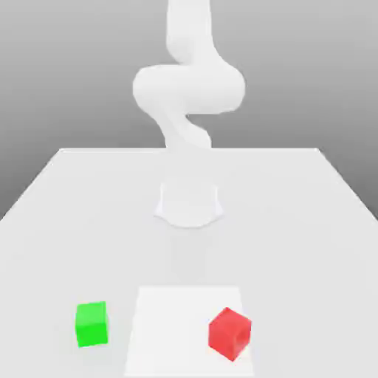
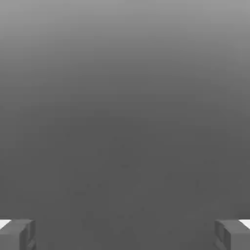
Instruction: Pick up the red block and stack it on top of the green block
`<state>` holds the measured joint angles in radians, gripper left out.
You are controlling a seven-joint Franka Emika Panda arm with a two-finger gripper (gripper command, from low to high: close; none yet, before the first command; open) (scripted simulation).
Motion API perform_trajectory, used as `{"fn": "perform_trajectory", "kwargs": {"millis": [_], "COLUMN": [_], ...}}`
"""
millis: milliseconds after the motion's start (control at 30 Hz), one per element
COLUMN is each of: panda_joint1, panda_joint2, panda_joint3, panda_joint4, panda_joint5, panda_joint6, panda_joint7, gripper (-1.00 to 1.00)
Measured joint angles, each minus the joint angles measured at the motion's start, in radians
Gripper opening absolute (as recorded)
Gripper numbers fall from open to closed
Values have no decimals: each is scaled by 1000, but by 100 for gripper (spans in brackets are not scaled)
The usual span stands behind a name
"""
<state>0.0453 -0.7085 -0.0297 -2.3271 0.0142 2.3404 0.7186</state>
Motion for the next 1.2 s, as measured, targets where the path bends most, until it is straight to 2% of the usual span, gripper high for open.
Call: {"fn": "perform_trajectory", "kwargs": {"millis": [433, 600, 767, 933, 967, 1200], "panda_joint1": [182, 214, 223, 201, 193, 191], "panda_joint2": [480, 660, 833, 1013, 1038, 1039], "panda_joint3": [-96, -90, -82, -50, -41, -40], "panda_joint4": [-141, -195, -246, -230, -226, -226], "panda_joint5": [86, 92, 40, 69, 72, 71], "panda_joint6": [210, 291, 378, 520, 541, 540], "panda_joint7": [-434, -579, -676, -718, -721, -720], "gripper": [0, 0, 0, 0, -100, -100]}}
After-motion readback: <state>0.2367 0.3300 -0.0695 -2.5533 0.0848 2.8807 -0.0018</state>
